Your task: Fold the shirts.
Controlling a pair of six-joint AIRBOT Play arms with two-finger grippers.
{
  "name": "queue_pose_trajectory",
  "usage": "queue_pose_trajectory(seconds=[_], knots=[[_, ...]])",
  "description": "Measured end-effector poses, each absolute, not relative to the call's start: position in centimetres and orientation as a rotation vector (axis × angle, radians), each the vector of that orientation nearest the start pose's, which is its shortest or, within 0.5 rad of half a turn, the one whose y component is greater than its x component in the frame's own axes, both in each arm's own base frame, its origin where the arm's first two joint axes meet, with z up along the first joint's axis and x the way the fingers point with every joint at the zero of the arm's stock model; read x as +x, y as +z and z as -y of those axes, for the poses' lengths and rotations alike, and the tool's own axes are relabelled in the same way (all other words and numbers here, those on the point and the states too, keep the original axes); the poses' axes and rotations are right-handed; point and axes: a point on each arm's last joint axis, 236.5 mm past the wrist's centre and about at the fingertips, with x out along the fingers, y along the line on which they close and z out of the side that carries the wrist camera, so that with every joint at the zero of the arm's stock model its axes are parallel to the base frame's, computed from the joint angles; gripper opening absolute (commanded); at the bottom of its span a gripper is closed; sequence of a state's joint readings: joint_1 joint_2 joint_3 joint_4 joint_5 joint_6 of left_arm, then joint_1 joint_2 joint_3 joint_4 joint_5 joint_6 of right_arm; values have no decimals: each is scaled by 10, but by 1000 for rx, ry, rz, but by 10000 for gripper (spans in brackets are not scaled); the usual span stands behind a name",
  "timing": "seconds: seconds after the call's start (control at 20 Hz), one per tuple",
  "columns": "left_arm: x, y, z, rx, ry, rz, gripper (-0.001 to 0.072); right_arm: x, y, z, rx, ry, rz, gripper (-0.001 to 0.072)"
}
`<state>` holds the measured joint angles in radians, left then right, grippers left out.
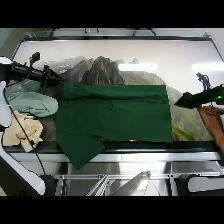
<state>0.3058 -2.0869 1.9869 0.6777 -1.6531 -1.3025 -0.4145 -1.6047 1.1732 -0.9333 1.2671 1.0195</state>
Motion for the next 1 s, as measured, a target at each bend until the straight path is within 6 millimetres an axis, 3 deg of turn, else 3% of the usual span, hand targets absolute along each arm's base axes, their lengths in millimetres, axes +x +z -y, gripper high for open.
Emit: queue_pose_trajectory(seconds=[0.1,0.15,0.2,0.35,0.5,0.6,0.7,0.75,0.8,0.85,1.0], knots=[[472,-5,27,-681,-613,-1426,291,352,-68,22,526,344,-1408,253],[455,-7,23,-668,-588,-1455,291,334,-70,21,538,327,-1430,304],[438,-8,20,-669,-559,-1472,291,314,-73,20,556,306,-1452,403],[384,-21,7,-713,-452,-1497,291,267,-88,15,616,241,-1487,406],[329,-39,-9,-787,-334,-1525,291,245,-105,3,664,213,-1501,399],[297,-51,-18,-836,-251,-1551,291,240,-110,-16,715,247,-1514,356],[270,-59,-21,-882,-183,-1574,290,241,-117,-32,741,280,-1524,360],[258,-63,-20,-896,-153,-1586,291,242,-121,-41,758,296,-1527,337],[247,-67,-19,-903,-123,-1596,291,243,-123,-50,780,316,-1531,150],[236,-71,-16,-905,-100,-1612,291,242,-127,-54,779,330,-1542,22],[212,-82,-3,-883,-60,-1646,291,241,-129,-68,803,385,-1546,23]])
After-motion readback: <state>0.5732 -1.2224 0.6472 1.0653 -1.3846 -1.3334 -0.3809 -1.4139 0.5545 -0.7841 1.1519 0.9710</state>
